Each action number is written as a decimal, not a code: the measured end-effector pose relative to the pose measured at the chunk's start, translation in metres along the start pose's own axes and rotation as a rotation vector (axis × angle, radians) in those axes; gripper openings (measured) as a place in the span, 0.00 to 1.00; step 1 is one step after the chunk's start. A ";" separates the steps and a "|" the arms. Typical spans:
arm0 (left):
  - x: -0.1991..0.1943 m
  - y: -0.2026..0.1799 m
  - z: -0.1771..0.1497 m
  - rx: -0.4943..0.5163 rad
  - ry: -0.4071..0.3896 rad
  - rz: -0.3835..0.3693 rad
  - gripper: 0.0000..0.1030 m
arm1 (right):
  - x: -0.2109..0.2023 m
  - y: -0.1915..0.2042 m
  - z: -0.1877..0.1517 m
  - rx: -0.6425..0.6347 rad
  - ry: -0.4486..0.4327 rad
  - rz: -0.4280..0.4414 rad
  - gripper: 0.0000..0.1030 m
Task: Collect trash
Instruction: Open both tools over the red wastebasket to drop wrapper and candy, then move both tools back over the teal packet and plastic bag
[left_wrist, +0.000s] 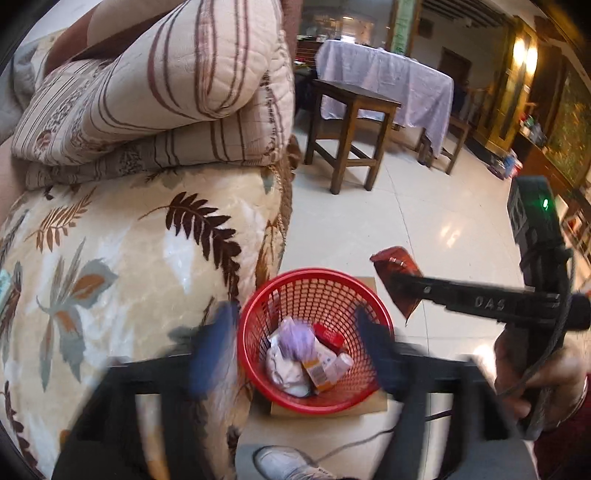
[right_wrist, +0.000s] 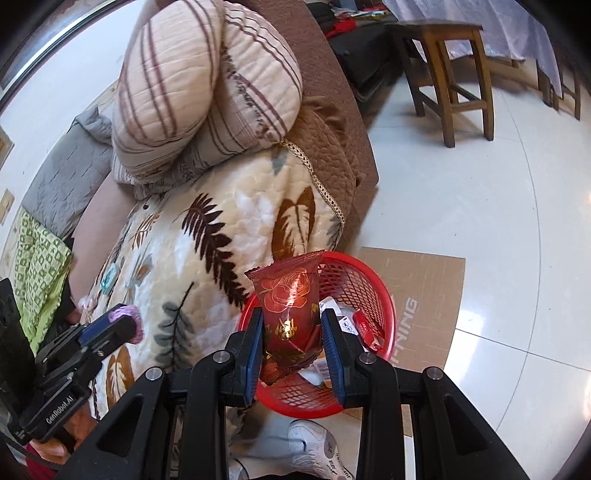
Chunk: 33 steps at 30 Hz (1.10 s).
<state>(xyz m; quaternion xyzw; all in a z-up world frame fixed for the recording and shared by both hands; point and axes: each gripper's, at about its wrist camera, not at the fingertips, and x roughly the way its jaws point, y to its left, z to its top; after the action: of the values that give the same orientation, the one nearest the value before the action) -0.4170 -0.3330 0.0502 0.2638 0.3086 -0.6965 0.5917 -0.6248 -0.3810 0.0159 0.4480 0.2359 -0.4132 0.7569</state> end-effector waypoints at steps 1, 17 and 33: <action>0.001 0.002 0.002 -0.011 -0.014 0.000 0.78 | 0.005 -0.001 0.001 0.008 0.002 0.002 0.35; -0.097 0.100 -0.057 -0.183 -0.034 0.195 0.78 | 0.020 0.012 -0.011 0.011 0.036 0.013 0.59; -0.200 0.340 -0.159 -0.754 -0.136 0.810 0.78 | 0.051 0.217 -0.028 -0.355 0.168 0.174 0.60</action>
<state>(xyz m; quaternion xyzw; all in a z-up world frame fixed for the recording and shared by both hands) -0.0494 -0.1202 0.0503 0.0860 0.3714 -0.2702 0.8841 -0.4145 -0.3224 0.0700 0.3590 0.3277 -0.2595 0.8345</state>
